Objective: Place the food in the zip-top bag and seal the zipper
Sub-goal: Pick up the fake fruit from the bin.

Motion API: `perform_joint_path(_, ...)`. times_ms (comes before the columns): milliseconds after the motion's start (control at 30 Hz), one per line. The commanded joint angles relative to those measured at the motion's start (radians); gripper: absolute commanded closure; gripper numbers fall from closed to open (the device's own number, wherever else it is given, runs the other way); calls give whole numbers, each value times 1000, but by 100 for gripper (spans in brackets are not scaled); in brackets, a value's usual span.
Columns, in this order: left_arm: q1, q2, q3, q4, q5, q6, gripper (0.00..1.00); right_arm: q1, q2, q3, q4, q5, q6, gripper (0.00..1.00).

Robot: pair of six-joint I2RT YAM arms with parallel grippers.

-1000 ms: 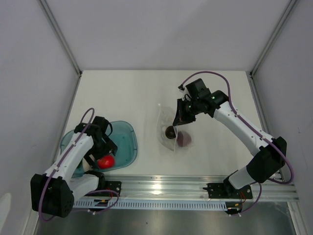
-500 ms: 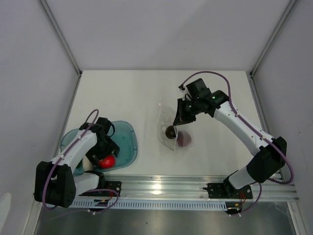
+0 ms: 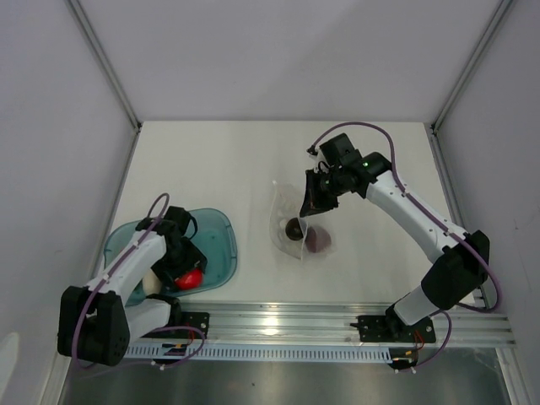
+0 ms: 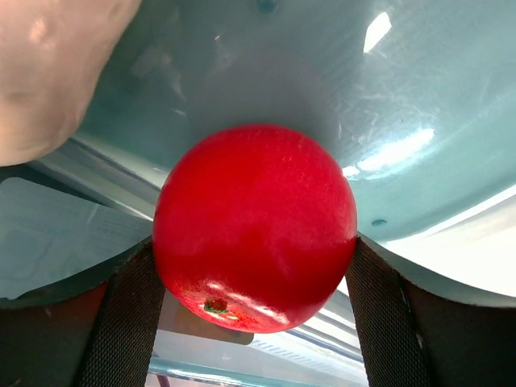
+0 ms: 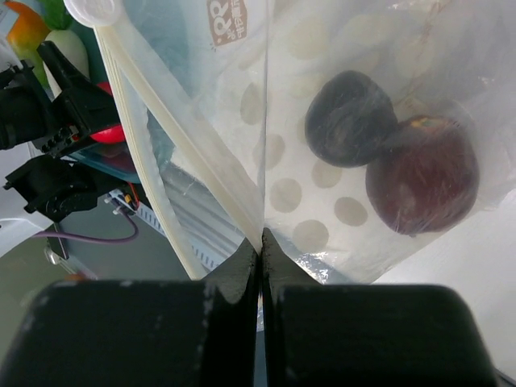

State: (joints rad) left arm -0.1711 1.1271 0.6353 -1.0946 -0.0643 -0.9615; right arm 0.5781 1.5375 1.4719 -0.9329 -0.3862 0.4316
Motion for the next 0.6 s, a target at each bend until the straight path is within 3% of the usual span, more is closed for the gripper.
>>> perform_joint_path(0, 8, -67, -25, 53, 43, 3, 40, -4, 22, 79, -56, 6, -40, 100)
perform_joint_path(33, 8, -78, -34, 56, 53, 7, 50, -6, 35, 88, -82, 9, -47, 100)
perform_joint_path(100, 5, -75, -29, 56, 57, 15, 57, -6, 44, 105, -109, 9, -54, 100)
perform_joint_path(233, -2, -47, -25, 58, 57, 29, 89, -6, 50, 125, -129, 15, -59, 100)
perform_joint_path(300, -4, -67, -28, 65, 87, 29, 99, -7, 52, 134, -141, 21, -62, 100)
perform_joint_path(567, -10, -122, 41, 53, 107, 66, 99, -6, 15, 94, -126, 43, -53, 100)
